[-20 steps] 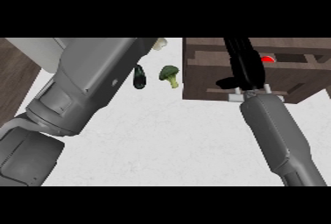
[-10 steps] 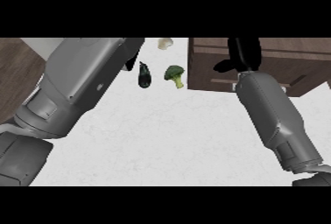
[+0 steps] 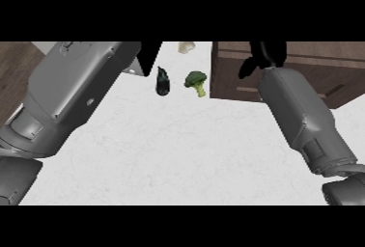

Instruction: Pick up the can, place it into the drawer and close the drawer

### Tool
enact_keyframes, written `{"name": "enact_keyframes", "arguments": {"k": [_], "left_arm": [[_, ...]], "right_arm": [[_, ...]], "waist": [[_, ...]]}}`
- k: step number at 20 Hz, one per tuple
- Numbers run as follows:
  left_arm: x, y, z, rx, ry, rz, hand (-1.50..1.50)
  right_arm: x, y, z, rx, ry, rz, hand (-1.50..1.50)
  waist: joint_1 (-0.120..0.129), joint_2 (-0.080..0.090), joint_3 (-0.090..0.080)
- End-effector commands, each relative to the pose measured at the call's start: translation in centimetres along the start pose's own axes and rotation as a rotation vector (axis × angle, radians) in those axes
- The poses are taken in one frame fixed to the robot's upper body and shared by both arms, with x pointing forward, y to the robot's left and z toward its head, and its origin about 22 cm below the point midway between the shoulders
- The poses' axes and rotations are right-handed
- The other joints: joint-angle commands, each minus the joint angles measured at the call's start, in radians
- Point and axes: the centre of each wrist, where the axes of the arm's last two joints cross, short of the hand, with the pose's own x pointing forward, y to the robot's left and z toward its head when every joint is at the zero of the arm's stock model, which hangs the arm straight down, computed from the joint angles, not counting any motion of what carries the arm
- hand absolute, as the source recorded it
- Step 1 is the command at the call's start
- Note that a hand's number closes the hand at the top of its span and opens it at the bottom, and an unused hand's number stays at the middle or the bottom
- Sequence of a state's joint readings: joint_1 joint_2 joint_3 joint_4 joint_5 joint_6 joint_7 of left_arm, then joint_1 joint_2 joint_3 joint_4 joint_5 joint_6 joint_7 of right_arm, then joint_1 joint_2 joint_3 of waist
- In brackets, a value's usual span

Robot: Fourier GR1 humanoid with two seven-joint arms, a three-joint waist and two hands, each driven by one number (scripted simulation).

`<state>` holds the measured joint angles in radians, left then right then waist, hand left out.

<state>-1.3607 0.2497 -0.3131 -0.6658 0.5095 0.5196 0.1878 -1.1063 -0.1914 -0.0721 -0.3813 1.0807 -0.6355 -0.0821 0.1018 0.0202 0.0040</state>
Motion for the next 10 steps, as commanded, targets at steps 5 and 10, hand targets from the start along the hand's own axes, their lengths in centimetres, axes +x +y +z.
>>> {"name": "enact_keyframes", "arguments": {"k": [5,10], "left_arm": [[-1.1,2.9,0.4,0.002,0.003,-0.007,-1.50],[-1.5,3.2,1.5,-0.010,-0.011,0.012,-1.50]], "right_arm": [[3.5,-2.4,-3.1,-0.128,-0.020,-0.201,-1.50],[2.3,-2.8,-3.4,-0.118,-0.033,-0.209,-1.50]], "waist": [[0.016,-0.001,-0.002],[0.018,-0.005,-0.003]]}}
